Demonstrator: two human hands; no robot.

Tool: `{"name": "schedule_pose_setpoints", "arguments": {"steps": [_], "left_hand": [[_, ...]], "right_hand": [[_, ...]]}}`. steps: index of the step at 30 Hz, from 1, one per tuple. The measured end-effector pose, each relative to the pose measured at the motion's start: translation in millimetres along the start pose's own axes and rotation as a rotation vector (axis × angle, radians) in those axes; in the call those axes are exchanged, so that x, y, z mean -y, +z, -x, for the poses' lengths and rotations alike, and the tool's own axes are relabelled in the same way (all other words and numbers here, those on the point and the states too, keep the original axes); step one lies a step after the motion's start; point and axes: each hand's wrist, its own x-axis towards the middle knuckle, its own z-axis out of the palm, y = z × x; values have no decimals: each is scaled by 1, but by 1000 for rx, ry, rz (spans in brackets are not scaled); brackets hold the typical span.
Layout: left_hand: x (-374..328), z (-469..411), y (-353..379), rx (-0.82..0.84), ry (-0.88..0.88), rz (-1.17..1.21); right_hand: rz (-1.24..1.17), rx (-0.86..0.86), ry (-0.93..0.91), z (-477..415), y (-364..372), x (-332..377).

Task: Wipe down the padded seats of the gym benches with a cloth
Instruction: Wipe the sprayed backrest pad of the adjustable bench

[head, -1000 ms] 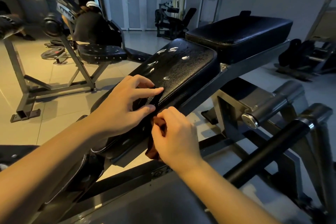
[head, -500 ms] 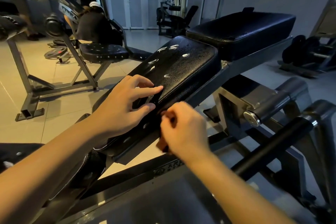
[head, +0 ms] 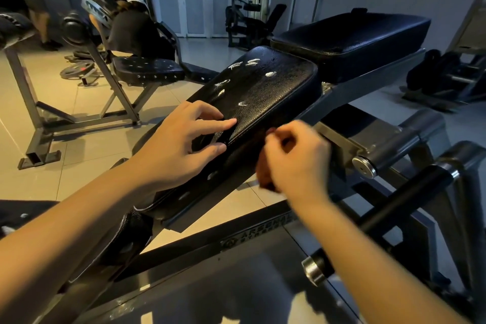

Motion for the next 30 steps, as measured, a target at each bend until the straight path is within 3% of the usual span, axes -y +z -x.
{"name": "schedule_pose_setpoints", "arguments": {"steps": [2,4,9,14,16,21,26,28,30], "left_hand": [[-1,1,1,-9,2,-31],[-1,0,1,-7,0,-34],[1,1,-1,5,4,-23],[2,6,-2,-14,7,-65],[4,7,-2,-30,11,-59],[7,8,-5,-18,-12,-6],[8,21,-4,-46,-58,-27],[6,28,0,-83,-77,-25],[3,30,5,-119,-86,-16]], "right_hand": [[-63,-137,116,-20,-15,-3],[-106,-154,89,-13,-8,6],[-25,215,-250,43,30,25],[-77,-99,24,-6,-1,8],[-98,-144,12,-2,4,14],[-5,201,-281,51,37,24],[-43,-126,59,-17,-12,1],[-60,-178,84,-17,-9,1],[-54,-88,-25,8,11,11]]}}
